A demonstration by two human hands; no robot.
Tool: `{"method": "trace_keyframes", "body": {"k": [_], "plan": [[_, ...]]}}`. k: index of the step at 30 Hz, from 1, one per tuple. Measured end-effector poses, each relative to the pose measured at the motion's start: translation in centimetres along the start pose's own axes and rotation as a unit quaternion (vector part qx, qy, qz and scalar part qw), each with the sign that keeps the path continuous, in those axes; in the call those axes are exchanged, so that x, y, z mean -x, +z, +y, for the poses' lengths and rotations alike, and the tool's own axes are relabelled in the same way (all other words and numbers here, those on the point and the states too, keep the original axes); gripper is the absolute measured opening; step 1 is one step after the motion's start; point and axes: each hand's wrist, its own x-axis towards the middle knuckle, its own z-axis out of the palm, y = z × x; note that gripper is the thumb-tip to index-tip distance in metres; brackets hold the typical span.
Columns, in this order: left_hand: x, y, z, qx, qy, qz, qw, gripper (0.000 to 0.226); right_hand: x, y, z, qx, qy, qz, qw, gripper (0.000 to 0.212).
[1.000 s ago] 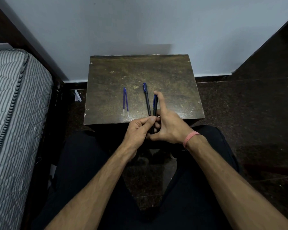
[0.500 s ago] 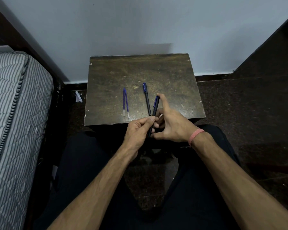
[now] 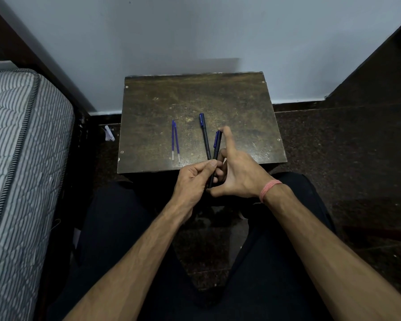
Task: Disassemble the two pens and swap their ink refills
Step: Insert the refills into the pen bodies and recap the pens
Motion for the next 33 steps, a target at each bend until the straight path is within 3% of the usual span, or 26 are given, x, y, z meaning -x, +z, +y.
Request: {"method": "trace_keyframes", "body": {"k": [7,10,15,19,22,28,33], "plan": [[-0.6,-0.4,0.0,0.035,0.009,0.003,0.999,0.019,0.6,0.3,0.0,-0.099,0.007,0.009,0.995,0.147],[-0.8,-0.5,0.1,0.014,0.028,-0.001,1.0,0.023,0.7,0.7,-0.4,-0.162,0.027,0.066,0.984,0.123],[-0.9,-0.7,0.6,-0.142,0.112,0.059,0.982,0.02,0.4,0.8,-1.2,-0.215,0.087,0.144,0.962,0.083],[-1.2,-2.7,2.6,-0.291,0.198,0.222,0.909,0.016,-0.9,0.1,-1.0,-0.144,0.137,0.252,0.947,0.062],[-2.5,-5.4,4.3,-0.334,0.203,0.309,0.867,0.018,-2.5,-0.5,-0.9,0.008,0.174,0.269,0.947,0.037],[-4.2,-7.0,3.8,-0.404,0.162,0.336,0.835,0.051,-4.3,0.9,-1.6,0.136,0.199,0.297,0.924,0.017],[-4.7,-6.7,3.2,-0.441,0.189,0.349,0.805,0.043,-4.8,2.0,-1.7,0.117,0.226,0.318,0.913,0.017]]}}
